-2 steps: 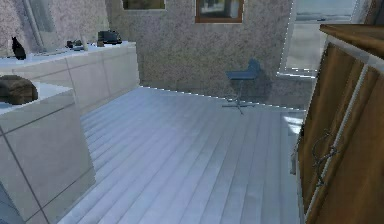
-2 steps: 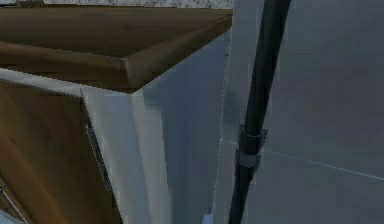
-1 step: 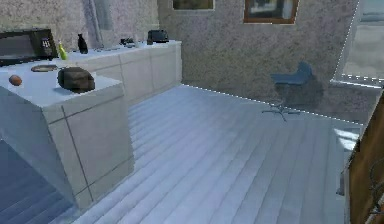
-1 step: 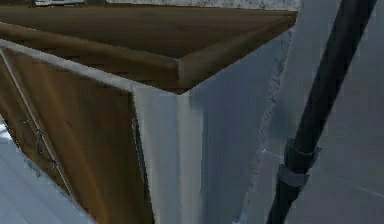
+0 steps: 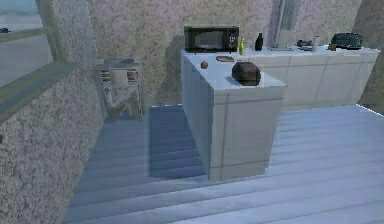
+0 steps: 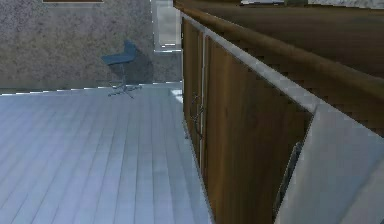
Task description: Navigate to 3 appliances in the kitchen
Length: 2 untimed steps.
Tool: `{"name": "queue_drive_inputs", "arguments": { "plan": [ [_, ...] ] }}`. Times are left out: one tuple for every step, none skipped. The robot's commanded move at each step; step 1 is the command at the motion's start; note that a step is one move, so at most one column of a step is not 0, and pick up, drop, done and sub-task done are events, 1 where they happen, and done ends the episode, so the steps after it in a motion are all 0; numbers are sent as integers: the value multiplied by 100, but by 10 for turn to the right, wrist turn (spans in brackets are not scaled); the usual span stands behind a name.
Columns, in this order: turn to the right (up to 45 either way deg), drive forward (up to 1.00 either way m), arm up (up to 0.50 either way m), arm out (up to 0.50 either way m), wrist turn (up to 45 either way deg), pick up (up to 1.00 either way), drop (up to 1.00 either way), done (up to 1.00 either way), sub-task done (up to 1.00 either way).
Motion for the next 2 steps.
{"name": "queue_drive_inputs", "arguments": {
  "plan": [
    [-90, 0, 0, 0, 0, 0, 0, 0, 0],
    [0, 15, 0, 0, 0, 0, 0, 0, 0]
  ]
}}
